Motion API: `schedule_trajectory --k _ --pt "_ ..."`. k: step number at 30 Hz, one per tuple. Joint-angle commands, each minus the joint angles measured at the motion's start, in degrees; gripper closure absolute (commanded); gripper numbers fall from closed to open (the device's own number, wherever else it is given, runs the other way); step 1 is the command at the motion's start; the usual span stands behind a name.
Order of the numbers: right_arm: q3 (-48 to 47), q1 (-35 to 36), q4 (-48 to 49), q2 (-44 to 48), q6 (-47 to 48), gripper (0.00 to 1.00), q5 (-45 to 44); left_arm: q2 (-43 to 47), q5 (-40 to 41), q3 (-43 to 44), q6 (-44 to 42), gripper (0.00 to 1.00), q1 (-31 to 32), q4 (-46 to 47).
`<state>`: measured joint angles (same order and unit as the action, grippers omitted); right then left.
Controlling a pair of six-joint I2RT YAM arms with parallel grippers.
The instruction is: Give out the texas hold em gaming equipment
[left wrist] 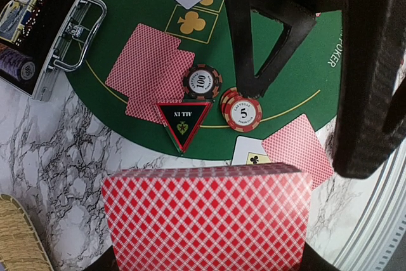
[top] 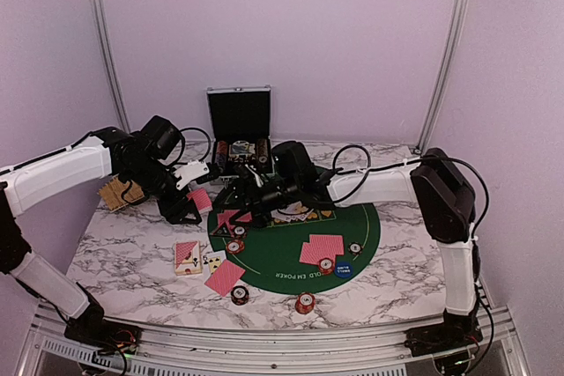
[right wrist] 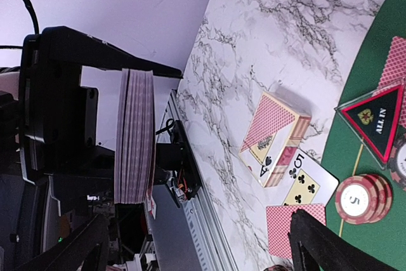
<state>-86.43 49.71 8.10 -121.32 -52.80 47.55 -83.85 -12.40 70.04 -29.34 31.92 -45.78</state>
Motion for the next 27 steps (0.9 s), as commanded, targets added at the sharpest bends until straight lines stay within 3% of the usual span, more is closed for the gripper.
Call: schedule_trajectory --k 1,19,27 --pt "-2.5 1.0 8.3 -2.5 -6.1 0.03 3.3 0.5 -0.4 1.2 0.1 1.0 -0.3 -1.0" --pt "-4.5 1.8 12.9 -5.0 -10.8 0.05 5.2 0.5 -0.2 0.6 0.0 1.0 -0.3 -1.0" --pt "-10.1 2.4 12.0 -8.7 -11.7 0.07 5.4 0.6 -0.4 0.7 0.2 1.0 -0.3 -1.0"
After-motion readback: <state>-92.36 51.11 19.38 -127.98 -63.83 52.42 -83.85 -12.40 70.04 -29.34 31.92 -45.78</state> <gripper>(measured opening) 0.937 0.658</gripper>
